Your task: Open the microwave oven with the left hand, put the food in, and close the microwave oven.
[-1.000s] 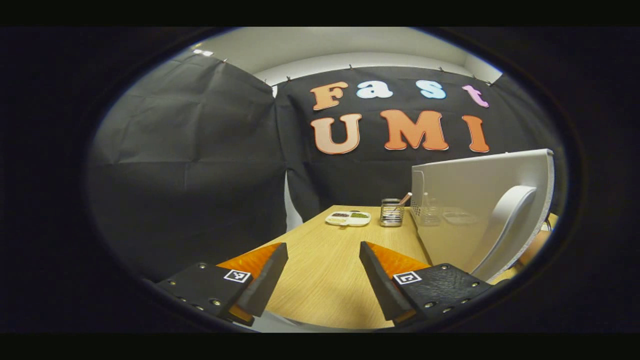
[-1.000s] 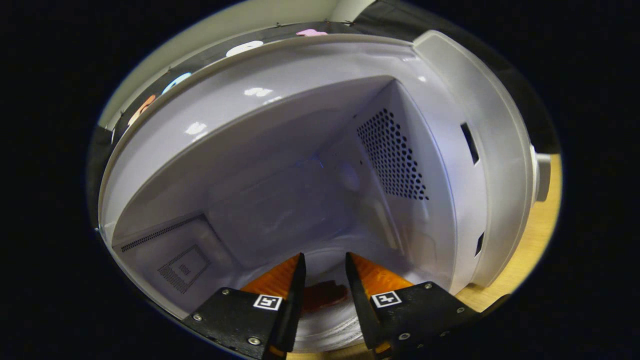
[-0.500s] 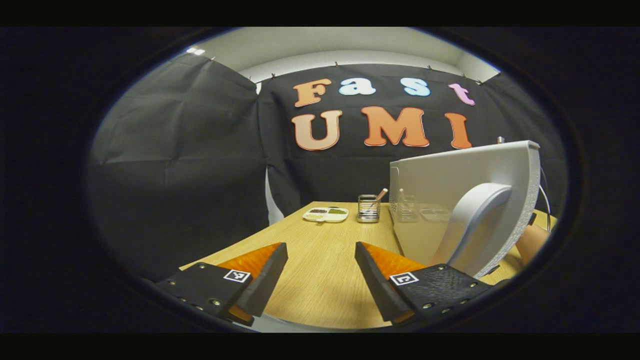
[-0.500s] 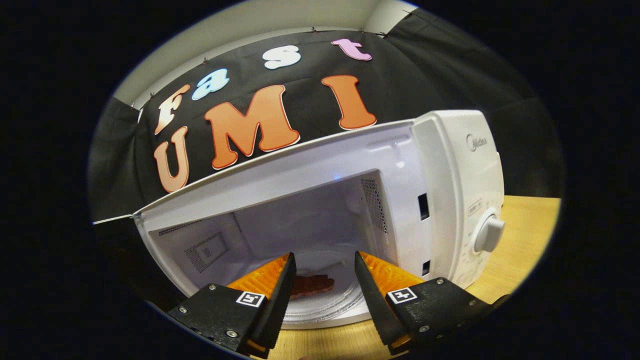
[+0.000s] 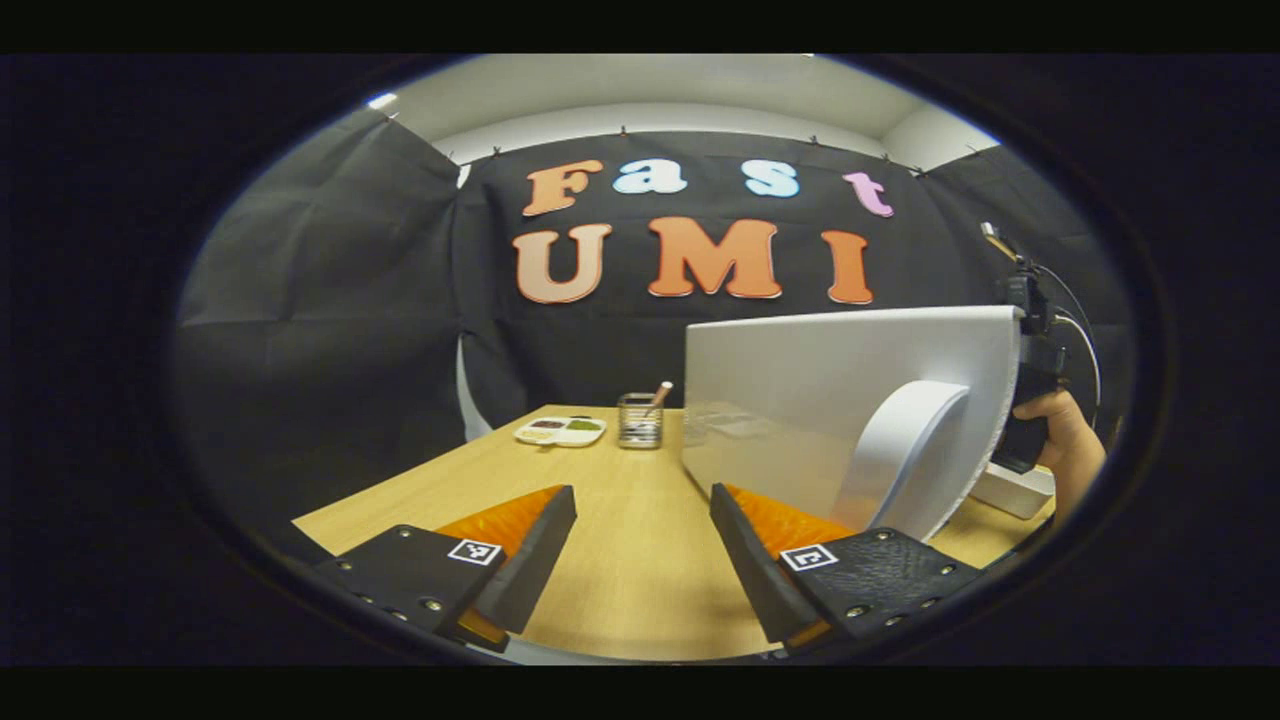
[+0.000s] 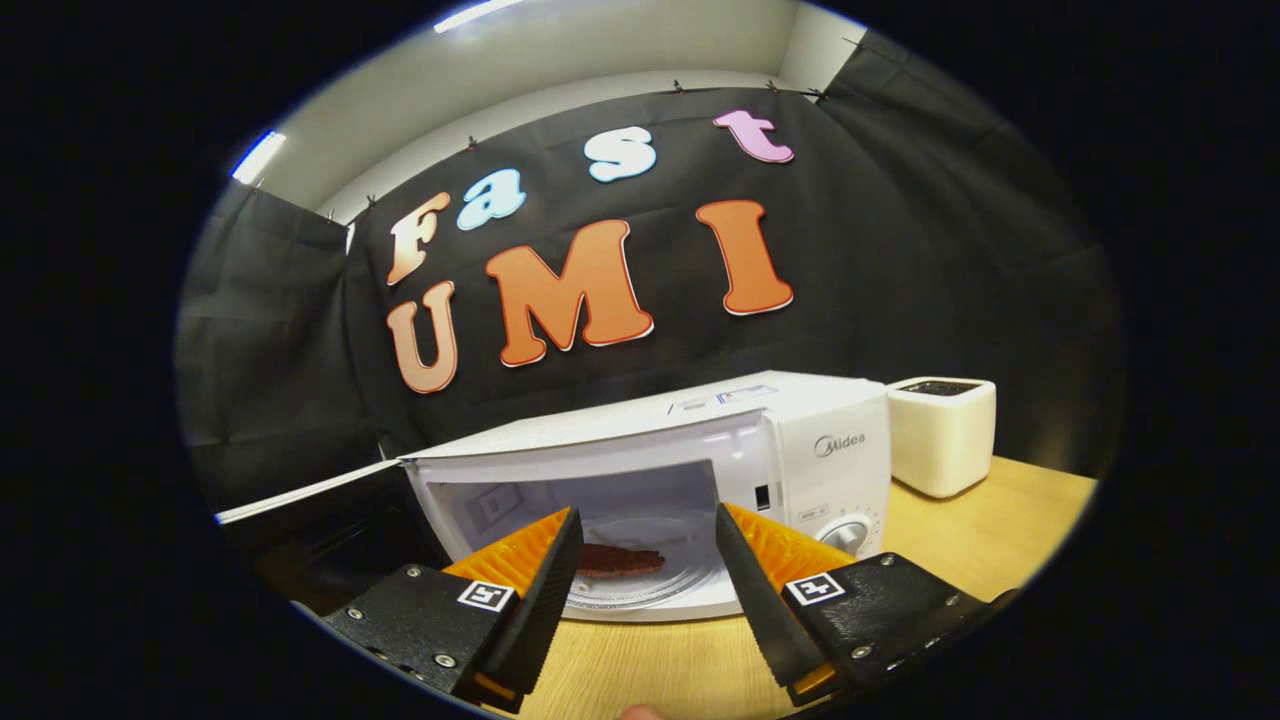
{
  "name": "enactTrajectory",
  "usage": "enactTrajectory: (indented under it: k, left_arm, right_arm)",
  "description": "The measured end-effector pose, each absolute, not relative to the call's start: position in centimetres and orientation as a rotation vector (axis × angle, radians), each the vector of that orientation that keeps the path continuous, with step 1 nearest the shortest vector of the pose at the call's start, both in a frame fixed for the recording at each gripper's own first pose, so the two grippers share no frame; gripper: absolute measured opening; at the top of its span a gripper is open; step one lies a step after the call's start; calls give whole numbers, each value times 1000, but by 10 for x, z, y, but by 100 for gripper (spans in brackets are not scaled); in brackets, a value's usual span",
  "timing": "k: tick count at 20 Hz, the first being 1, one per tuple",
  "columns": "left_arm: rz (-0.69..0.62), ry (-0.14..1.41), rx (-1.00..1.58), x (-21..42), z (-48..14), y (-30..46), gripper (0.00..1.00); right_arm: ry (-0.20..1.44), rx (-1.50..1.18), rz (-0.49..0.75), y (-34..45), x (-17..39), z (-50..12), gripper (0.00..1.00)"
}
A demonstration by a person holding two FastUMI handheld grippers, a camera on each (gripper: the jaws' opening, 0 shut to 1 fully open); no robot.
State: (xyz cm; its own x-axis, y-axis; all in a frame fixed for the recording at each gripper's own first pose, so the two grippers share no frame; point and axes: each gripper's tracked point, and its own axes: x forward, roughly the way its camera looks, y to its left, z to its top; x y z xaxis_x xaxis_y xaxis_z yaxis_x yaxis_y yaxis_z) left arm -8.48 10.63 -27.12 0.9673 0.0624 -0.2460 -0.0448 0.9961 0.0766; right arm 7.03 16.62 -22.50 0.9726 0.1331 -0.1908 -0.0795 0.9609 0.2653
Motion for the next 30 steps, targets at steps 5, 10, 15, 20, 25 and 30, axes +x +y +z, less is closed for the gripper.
enactTrajectory:
  k: [5,10,15,20,25,30]
  left_arm:
    - [-69,245,23,-67,-279,38,84]
    - [-168,261,-1,-43,-289,-22,84]
    - [-232,268,-1,-11,-302,-74,59]
    - [-276,295,-47,21,-316,-114,11]
    - [-294,342,-18,43,-341,-135,8]
    - [-248,352,65,76,-352,-144,8]
  right_arm:
    - [192,197,155,124,44,-200,84]
    - [194,198,162,77,22,-186,84]
    - [167,180,185,49,2,-175,84]
    - [170,126,180,22,-12,-175,84]
    - [167,109,167,2,-24,-172,84]
    - [167,100,163,-9,-29,-172,84]
